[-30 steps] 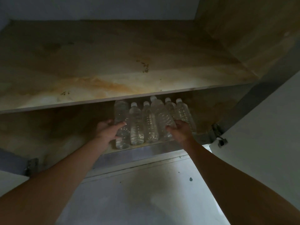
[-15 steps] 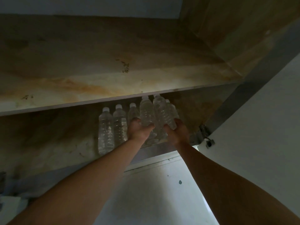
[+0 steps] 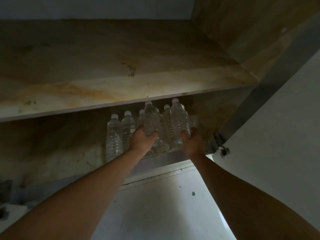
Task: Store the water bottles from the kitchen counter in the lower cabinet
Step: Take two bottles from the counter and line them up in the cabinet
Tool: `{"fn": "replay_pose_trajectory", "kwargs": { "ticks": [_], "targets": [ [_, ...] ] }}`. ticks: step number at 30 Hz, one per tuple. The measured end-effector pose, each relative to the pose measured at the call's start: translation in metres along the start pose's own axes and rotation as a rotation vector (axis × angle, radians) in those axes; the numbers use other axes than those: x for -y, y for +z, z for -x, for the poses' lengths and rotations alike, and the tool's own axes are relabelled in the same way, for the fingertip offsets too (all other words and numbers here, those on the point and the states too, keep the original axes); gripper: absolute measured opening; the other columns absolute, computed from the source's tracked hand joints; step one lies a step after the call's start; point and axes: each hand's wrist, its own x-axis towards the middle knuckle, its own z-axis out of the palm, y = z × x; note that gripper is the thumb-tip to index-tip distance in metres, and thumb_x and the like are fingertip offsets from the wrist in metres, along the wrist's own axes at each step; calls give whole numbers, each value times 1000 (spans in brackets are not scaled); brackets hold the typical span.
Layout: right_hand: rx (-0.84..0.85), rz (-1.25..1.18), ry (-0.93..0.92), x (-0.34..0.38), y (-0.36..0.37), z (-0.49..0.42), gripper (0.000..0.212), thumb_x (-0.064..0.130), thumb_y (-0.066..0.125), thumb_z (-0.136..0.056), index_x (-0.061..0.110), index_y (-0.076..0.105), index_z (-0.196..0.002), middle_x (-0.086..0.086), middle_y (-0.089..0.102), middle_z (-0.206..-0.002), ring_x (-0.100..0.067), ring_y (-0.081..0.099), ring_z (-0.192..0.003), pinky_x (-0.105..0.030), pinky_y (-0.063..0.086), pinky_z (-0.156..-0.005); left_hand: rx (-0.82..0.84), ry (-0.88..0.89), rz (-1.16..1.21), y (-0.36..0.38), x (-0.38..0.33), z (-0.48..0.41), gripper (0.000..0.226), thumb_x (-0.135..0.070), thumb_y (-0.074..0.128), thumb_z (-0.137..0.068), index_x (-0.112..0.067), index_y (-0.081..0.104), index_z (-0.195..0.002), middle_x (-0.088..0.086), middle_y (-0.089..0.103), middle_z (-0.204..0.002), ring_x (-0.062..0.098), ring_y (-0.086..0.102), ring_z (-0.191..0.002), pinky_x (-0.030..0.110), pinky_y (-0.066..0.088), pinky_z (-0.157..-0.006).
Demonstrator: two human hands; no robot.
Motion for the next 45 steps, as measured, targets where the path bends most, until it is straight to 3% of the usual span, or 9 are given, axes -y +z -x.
{"fn": "replay_pose_trajectory", "kwargs": {
  "ticks": [3, 6, 11, 17, 24, 27, 31, 36, 45],
  "targets": [
    [33, 0, -14, -3, -2, -1, 53, 47, 75, -85, 19, 58, -127, 1, 69, -116, -21, 69, -103, -38, 59, -90, 37, 43, -10, -2, 1, 4, 43, -45, 72, -85, -22, 63, -120, -1, 74, -105, 21, 70, -95, 27, 52, -78],
    [38, 26, -48, -18, -3, -6, 81, 67, 80, -58, 28, 59, -126, 9, 70, -117, -16, 68, -106, -40, 59, -92, 87, 99, 56, -4, 4, 13, 64, -40, 75, -87, -27, 47, -143, -3, 70, -123, 18, 70, -104, 32, 56, -90],
    [48, 59, -35, -5, -11, 0, 62, 36, 84, -78, 23, 55, -132, 6, 67, -122, -19, 64, -113, -42, 53, -101, 99, 137, 49, -8, 3, 21, 68, -35, 73, -92, -25, 42, -151, 3, 68, -130, 22, 70, -110, 42, 58, -97],
    [93, 258, -96, 13, -25, 24, 61, 33, 73, -90, 19, 47, -143, -2, 59, -138, -24, 57, -126, -38, 47, -107, 89, 238, -158, -19, 18, 31, 77, -64, 59, -84, -27, 42, -149, 4, 68, -130, 21, 70, -108, 43, 58, -94],
    [153, 729, -408, 21, -36, 42, 57, 47, 56, -97, 22, 46, -147, -4, 41, -156, -26, 38, -143, -38, 37, -112, 97, 435, -441, -43, 21, 49, 54, -39, 60, -99, -14, 51, -146, 11, 61, -140, 31, 63, -120, 37, 52, -97],
    [201, 831, -370, 33, -31, 44, 62, 53, 50, -98, 23, 37, -151, -8, 33, -160, -30, 31, -146, -41, 34, -113, 61, 386, -471, -56, 29, 45, 51, -38, 62, -97, -13, 56, -141, 11, 68, -128, 30, 66, -109, 33, 51, -83],
    [246, 717, -408, 46, -25, 47, 61, 42, 59, -96, 19, 40, -149, -9, 40, -155, -30, 38, -140, -42, 42, -108, -37, 306, -457, -79, 39, 43, 39, -33, 62, -97, -11, 62, -130, 15, 72, -108, 34, 68, -88, 29, 40, -64],
    [349, 632, -528, 59, -5, 57, 60, 36, 61, -96, 20, 42, -149, -4, 44, -153, -27, 38, -139, -39, 39, -110, -71, 161, -492, -107, 68, 34, 44, -42, 58, -96, -14, 61, -130, 15, 68, -115, 36, 65, -99, 36, 51, -74],
    [380, 767, -636, 59, 27, 66, 56, 40, 56, -97, 20, 44, -149, -3, 34, -160, -25, 29, -146, -38, 30, -115, -6, -43, -242, -113, 93, 30, 47, -42, 71, -91, -17, 55, -127, 1, 67, -111, 28, 65, -104, 29, 39, -74]
  ]
}}
